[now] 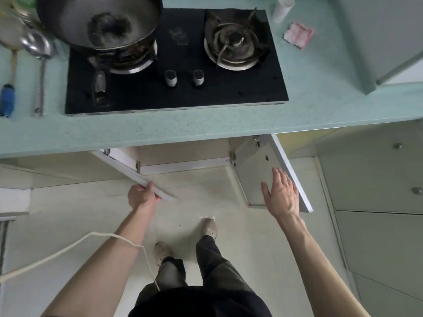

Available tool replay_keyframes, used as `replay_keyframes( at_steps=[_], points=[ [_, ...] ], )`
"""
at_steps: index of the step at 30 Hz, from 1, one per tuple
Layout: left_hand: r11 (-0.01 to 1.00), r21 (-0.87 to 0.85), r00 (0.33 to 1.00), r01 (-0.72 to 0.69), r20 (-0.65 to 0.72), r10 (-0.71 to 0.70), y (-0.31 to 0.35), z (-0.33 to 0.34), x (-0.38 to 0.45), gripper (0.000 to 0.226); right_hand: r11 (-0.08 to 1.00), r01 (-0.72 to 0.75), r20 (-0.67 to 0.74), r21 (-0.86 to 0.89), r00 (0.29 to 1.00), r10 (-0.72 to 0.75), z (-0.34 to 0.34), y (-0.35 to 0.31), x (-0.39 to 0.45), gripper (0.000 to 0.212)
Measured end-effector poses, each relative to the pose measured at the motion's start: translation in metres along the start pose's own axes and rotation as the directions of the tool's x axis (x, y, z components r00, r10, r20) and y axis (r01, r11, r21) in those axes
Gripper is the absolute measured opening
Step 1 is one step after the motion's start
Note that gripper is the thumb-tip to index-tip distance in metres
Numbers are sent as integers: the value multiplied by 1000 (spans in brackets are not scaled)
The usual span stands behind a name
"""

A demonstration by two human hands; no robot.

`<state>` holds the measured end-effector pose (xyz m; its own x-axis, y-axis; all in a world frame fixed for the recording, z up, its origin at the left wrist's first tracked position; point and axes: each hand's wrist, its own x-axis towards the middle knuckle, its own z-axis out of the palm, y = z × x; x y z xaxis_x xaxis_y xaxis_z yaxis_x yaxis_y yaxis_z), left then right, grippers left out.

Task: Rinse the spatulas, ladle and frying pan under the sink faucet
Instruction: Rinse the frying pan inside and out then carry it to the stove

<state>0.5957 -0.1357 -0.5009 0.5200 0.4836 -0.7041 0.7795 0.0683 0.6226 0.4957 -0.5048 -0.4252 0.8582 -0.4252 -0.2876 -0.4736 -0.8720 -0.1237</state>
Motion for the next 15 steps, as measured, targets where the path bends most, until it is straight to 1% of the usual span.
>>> replay_keyframes(
  at_steps=[2, 4, 6, 9, 10, 12, 14, 15],
  points=[
    [989, -140, 998, 55, 9, -55, 11, 17, -1, 18, 999, -32, -2, 3, 999, 32, -3, 22, 13, 63],
    [970, -223, 995, 96, 5, -97, 17, 28, -1, 24, 998, -69, 10, 4, 998, 69, -4, 43, 25, 62],
    [960, -259, 994, 107, -1, -111, 22, 34, -3, 30, 993, -120, 38, -1, 992, 120, -1, 61, 35, 55],
    [955, -280, 991, 102, -50, -120, 20, 37, -7, 21, 973, -231, 125, 26, 966, 226, 4, 80, 48, 34],
    [954, -286, 991, 88, -73, -113, 19, 35, -9, 20, 969, -243, 155, 39, 960, 234, 6, 84, 50, 32],
    [942, -323, 991, 89, -61, -115, 15, 35, -14, 18, 964, -258, 176, 64, 954, 243, 10, 94, 55, 33],
    [929, -356, 991, 105, -42, -129, 14, 32, -17, 31, 958, -251, 193, 135, 956, 223, 13, 101, 62, 33],
    [924, -366, 990, 113, -35, -135, 14, 31, -19, 34, 951, -255, 210, 174, 953, 217, 13, 103, 67, 33]
  ],
)
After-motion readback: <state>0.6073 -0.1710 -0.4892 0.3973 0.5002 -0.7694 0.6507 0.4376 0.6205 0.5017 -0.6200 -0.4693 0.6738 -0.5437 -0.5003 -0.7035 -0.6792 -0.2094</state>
